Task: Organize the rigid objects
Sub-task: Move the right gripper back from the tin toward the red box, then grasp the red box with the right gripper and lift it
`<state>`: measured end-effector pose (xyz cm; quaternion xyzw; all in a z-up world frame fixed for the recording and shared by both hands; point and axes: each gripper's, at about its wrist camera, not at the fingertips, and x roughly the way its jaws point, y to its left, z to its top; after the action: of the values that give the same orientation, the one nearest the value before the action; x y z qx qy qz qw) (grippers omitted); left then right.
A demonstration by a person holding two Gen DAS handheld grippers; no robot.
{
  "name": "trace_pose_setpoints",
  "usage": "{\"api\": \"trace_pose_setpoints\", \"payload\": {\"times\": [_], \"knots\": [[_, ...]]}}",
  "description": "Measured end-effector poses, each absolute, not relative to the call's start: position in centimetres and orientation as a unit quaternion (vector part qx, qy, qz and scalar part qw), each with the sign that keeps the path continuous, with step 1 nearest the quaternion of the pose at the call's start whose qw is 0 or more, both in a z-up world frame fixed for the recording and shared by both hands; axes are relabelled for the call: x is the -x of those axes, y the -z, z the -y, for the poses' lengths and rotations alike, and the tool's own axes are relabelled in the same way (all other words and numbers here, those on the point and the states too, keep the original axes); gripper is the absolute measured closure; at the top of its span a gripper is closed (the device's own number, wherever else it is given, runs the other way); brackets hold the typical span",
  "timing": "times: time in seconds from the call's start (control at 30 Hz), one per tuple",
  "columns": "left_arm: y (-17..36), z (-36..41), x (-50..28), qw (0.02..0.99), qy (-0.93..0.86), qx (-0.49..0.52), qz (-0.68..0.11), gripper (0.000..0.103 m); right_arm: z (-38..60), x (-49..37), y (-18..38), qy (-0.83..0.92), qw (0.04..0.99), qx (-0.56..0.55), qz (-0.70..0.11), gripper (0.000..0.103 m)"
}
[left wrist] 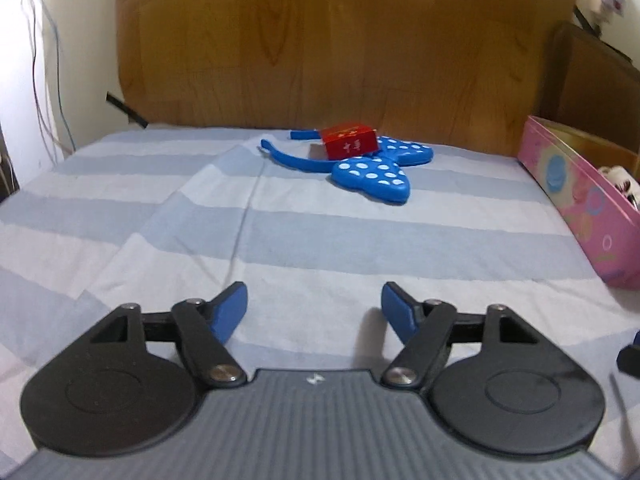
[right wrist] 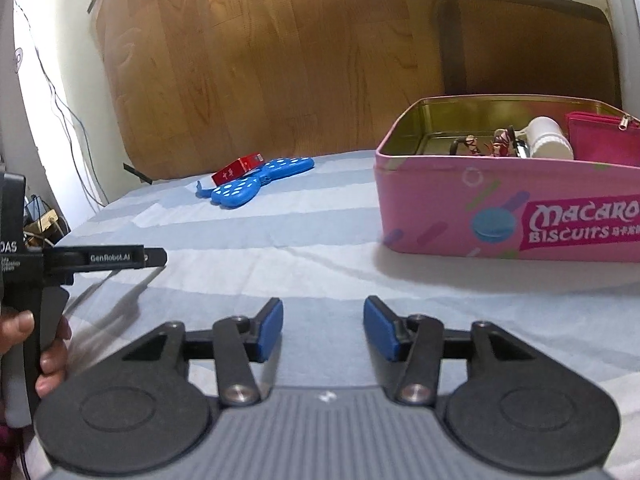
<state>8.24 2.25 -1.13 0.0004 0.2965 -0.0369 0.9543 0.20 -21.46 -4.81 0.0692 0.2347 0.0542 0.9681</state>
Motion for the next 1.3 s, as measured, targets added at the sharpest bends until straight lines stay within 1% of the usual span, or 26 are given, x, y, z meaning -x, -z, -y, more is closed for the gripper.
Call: {"api": "trace_pose_setpoints", "payload": {"times": [0.07, 0.13, 0.2, 0.37, 0.5, 0.6, 0.7, 0.83, 1.0, 1.1, 1.17, 1.2, 1.3], "knots": [[1.1, -2.6, -8.2, 0.953, 0.040, 0.012, -0.300, 0.026, 21.4, -0.2, 4.8, -0.056, 0.968, -0.068, -0.235, 0.052], [1.1, -2.9, -8.0, 0.952, 0.049, 0.025, -0.300, 0.021, 21.1, -0.1, 4.6, -0.057, 0.968, -0.064, -0.236, 0.049], [1.1, -3.3, -8.0, 0.952, 0.054, 0.039, -0.298, 0.020, 20.7, -0.2, 4.6, -0.056, 0.968, -0.053, -0.238, 0.047], [1.2, -3.9, -8.0, 0.952, 0.062, 0.064, -0.292, 0.020, 19.6, -1.1, 4.3, -0.062, 0.968, -0.038, -0.239, 0.047], [1.2, -4.2, -8.1, 0.952, 0.066, 0.079, -0.287, 0.020, 17.7, -3.4, 3.5, -0.078, 0.969, -0.006, -0.236, 0.047], [1.1, -4.3, -8.2, 0.953, 0.069, 0.084, -0.283, 0.020, 15.6, -6.3, 1.8, -0.094, 0.973, 0.032, -0.207, 0.047], [1.1, -4.5, -8.2, 0.953, 0.071, 0.090, -0.279, 0.020, 13.7, -10.5, -0.1, -0.103, 0.976, 0.034, -0.188, 0.047], [1.0, -5.1, -8.3, 0.954, 0.071, 0.106, -0.273, 0.020, 10.5, -18.4, -1.7, -0.099, 0.973, 0.027, -0.205, 0.047], [1.1, -6.5, -8.8, 0.948, 0.067, 0.149, -0.274, 0.020, 6.2, -25.6, -0.9, -0.093, 0.965, 0.066, -0.236, 0.041], [1.1, -6.5, -8.9, 0.946, 0.069, 0.154, -0.275, 0.020, 4.0, -27.7, 0.2, -0.082, 0.960, 0.109, -0.245, 0.029], [1.1, -6.2, -8.9, 0.948, 0.072, 0.146, -0.274, 0.020, 3.2, -28.8, 0.9, -0.052, 0.959, 0.132, -0.247, 0.034], [1.0, -6.1, -8.9, 0.949, 0.073, 0.143, -0.273, 0.020, 3.3, -29.2, 1.0, -0.047, 0.958, 0.131, -0.251, 0.043], [1.0, -6.1, -8.8, 0.949, 0.075, 0.141, -0.273, 0.020, 4.3, -28.8, 1.0, -0.043, 0.961, 0.105, -0.252, 0.044]]}}
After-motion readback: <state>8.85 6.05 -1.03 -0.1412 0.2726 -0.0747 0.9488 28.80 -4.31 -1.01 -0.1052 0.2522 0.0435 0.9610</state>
